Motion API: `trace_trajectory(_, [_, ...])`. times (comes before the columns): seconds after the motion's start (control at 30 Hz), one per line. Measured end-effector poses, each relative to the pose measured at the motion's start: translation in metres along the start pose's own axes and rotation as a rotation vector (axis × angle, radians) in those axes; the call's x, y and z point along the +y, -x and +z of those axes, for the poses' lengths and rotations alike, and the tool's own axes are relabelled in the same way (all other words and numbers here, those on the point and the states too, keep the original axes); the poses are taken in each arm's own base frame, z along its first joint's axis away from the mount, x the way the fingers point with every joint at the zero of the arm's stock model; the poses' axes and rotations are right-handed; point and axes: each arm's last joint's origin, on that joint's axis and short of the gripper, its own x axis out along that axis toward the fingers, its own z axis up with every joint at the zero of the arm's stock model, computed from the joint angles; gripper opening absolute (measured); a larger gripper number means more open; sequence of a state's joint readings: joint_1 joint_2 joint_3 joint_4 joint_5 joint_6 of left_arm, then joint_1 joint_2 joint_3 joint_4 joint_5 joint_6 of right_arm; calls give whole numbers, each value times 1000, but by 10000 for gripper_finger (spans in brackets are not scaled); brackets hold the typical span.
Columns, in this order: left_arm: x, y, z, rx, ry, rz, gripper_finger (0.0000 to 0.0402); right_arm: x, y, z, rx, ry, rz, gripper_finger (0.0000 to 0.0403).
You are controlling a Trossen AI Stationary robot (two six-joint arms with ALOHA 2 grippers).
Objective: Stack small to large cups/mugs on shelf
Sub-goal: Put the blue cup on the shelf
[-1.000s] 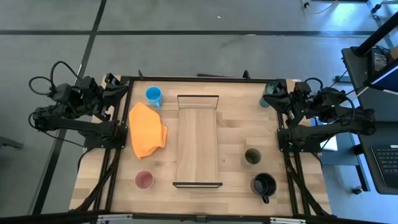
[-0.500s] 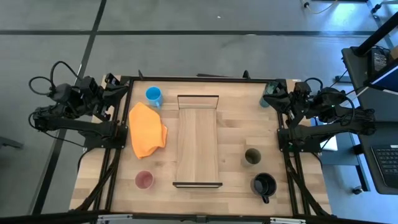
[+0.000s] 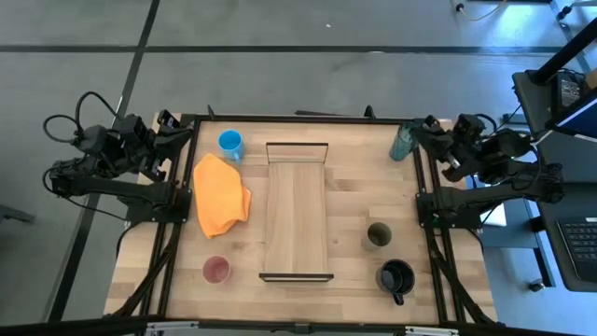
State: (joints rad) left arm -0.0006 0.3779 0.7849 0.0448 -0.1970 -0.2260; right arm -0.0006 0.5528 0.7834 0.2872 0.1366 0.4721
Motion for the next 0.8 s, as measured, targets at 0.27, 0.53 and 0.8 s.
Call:
trace_trajectory(0.27, [0,0,0,0,0,0,22,1,0,2,-18,-67,9,50])
trace_trajectory(0.53, [0,0,0,0,0,0,22,-2,-9,-7,30,-169,11,50])
trace_trajectory(0.8, [0,0,0,0,0,0,22,-15,-26,-27,112,-11,-98,50])
